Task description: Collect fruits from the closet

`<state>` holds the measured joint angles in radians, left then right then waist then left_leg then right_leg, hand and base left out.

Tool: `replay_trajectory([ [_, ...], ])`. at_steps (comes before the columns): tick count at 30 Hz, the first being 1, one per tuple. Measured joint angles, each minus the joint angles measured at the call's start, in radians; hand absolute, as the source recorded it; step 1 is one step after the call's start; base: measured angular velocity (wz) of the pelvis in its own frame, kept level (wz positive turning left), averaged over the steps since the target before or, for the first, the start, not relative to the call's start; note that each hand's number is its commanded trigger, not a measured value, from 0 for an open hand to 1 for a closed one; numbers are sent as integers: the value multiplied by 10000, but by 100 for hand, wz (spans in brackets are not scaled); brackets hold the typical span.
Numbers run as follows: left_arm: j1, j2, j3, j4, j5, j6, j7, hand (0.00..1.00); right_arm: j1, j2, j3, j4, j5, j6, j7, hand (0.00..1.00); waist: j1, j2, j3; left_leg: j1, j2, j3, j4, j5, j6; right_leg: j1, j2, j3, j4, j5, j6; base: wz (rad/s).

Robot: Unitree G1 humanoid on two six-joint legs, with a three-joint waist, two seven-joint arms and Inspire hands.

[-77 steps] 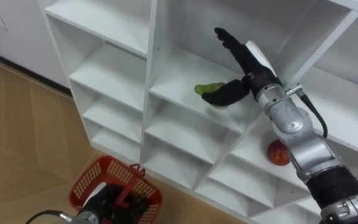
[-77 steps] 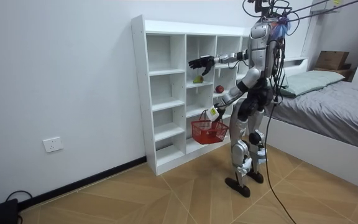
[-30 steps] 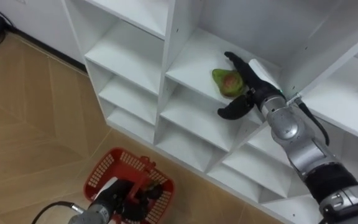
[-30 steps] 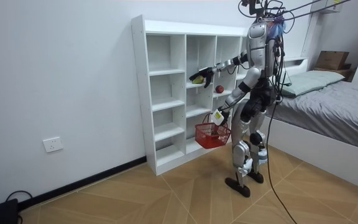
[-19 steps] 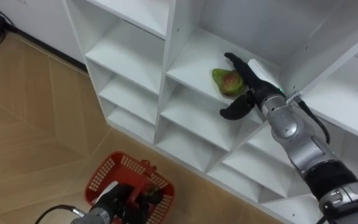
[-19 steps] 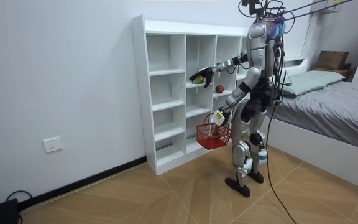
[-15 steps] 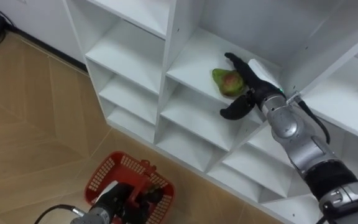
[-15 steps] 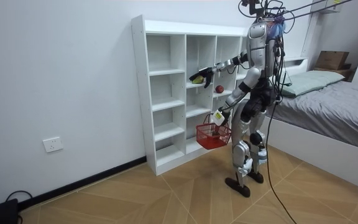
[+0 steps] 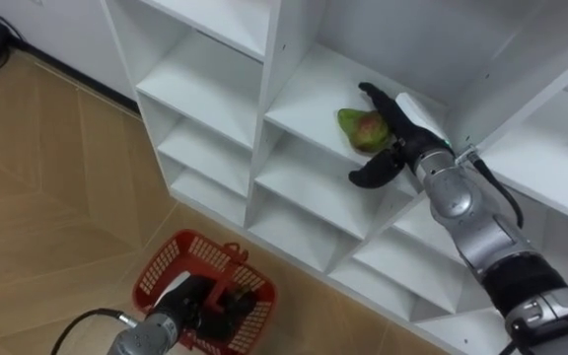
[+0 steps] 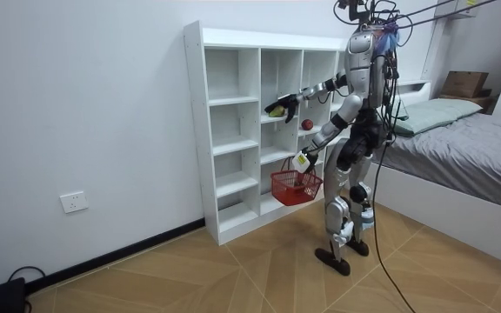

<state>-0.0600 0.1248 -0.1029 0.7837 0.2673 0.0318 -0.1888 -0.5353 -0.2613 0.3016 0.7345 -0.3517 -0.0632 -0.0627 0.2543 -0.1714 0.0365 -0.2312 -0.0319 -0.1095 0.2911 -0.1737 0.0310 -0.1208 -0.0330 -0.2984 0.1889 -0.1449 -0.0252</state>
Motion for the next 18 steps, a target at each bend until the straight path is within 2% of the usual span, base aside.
replay_trajectory([
  [12,0,-185,-88,3,-35,0,114,100,-24,21,0,1,323,-2,-26,0,-2,6,-1,2,0,-1,22,1,-1,3,0,29,0,1,-1,0],
  [18,18,-125,-392,78,-253,-1,248,100,-72,88,-1,1,362,-13,-124,0,6,50,24,26,9,68,17,1,0,3,-4,107,4,2,0,-2],
])
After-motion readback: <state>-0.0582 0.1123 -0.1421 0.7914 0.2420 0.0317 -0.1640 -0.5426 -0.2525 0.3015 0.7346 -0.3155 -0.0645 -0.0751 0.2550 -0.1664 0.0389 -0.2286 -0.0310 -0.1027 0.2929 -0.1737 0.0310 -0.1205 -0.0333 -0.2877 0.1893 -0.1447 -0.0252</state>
